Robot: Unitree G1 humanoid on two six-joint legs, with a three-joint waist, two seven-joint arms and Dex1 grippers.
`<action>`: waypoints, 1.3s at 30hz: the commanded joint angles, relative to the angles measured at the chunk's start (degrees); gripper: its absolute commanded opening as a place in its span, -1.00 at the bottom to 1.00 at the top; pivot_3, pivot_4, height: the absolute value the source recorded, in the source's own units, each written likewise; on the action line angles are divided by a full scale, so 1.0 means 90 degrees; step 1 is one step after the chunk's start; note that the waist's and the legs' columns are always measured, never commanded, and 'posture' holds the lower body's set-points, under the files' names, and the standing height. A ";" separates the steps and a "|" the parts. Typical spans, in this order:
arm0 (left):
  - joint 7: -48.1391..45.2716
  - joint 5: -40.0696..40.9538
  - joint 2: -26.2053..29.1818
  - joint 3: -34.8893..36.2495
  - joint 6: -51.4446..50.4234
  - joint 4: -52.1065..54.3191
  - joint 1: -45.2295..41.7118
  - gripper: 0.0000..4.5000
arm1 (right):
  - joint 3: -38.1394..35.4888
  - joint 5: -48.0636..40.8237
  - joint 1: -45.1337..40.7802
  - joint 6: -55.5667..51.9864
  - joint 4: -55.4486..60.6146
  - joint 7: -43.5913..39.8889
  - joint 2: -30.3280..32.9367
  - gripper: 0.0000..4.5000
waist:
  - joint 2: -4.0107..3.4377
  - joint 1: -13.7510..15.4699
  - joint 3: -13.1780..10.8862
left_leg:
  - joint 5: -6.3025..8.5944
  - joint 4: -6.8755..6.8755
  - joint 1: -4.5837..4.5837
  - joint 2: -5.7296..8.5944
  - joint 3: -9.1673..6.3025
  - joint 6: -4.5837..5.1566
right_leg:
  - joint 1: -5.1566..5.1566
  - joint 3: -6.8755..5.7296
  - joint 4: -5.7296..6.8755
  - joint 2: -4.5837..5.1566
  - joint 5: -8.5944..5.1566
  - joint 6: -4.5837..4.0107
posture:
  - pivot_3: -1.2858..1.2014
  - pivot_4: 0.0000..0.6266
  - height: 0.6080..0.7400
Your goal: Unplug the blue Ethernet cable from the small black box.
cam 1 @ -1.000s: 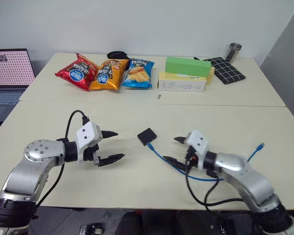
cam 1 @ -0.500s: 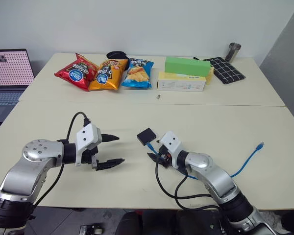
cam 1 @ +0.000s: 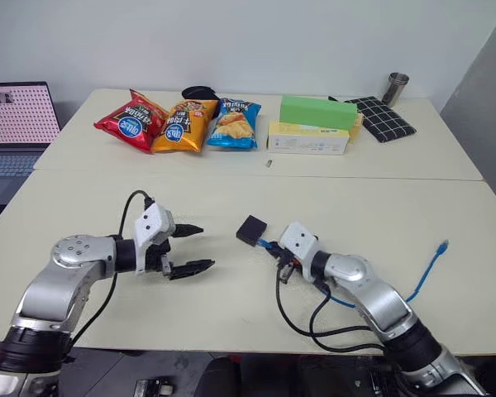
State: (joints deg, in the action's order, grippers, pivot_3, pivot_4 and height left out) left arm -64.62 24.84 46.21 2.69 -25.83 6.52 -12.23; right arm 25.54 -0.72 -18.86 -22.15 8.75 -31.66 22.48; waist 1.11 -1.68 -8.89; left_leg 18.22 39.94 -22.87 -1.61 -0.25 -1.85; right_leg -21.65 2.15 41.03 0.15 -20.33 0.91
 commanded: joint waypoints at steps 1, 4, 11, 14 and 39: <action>0.0037 0.0474 -0.0211 0.0088 -0.0582 -0.0106 -0.0348 1.00 | -0.0157 0.0305 -0.0208 0.1308 0.0052 -0.0403 0.0412 -0.99 | 0.0000 -0.0014 0.0000 | 0.0000 0.0000 -0.0001 -0.0003 0.0000 -0.0001 | -0.0002 -0.0001 0.0001 -0.0001 0.0000 0.0000 | 0.03 -0.52 1.00; 0.0113 0.1069 -0.0599 -0.0034 -0.1571 -0.0141 -0.0735 1.00 | -0.0077 0.1163 -0.0636 0.3669 -0.0334 -0.0586 0.1303 -0.99 | -0.0006 -0.0005 -0.0005 | 0.0000 0.0002 -0.0004 -0.0001 0.0003 0.0000 | -0.0004 0.0001 0.0002 -0.0002 0.0000 0.0000 | 0.03 -0.52 1.00; 0.0084 0.1711 -0.0871 -0.0014 -0.2478 0.0027 -0.1069 1.00 | -0.0110 0.2141 -0.1114 0.6393 -0.1317 -0.0201 0.1884 -0.99 | 0.0005 -0.0033 0.0002 | -0.0002 0.0000 -0.0003 -0.0009 0.0008 -0.0003 | -0.0005 0.0004 0.0002 -0.0006 0.0000 0.0000 | 0.03 -0.52 1.00; 0.0219 0.1806 -0.1056 0.0024 -0.2483 -0.0012 -0.1194 1.00 | -0.0270 0.2215 -0.1153 0.6911 -0.1498 -0.0064 0.1913 -0.99 | 0.0005 -0.0028 0.0002 | -0.0002 0.0001 -0.0004 -0.0009 0.0014 -0.0004 | -0.0006 0.0009 0.0001 -0.0004 0.0000 0.0000 | 0.03 -0.52 1.00; 0.0285 0.1771 -0.1638 -0.0101 -0.2117 -0.0286 -0.1293 -0.40 | -0.0562 0.2549 -0.1214 0.7410 -0.1631 0.0036 0.1615 -1.00 | 0.0005 -0.0019 0.0002 | -0.0003 0.0011 -0.0003 -0.0007 0.0018 -0.0005 | -0.0002 0.0013 0.0002 -0.0001 0.0000 0.0000 | 0.03 -0.52 1.00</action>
State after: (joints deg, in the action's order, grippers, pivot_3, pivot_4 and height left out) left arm -61.94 41.00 31.58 1.76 -45.93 3.69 -23.29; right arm 21.72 21.24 -28.70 43.42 -7.26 -32.16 36.90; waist 1.15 -1.85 -8.88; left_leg 18.19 40.04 -22.89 -1.68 -0.08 -1.90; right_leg -21.67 2.27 41.05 0.14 -20.33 0.91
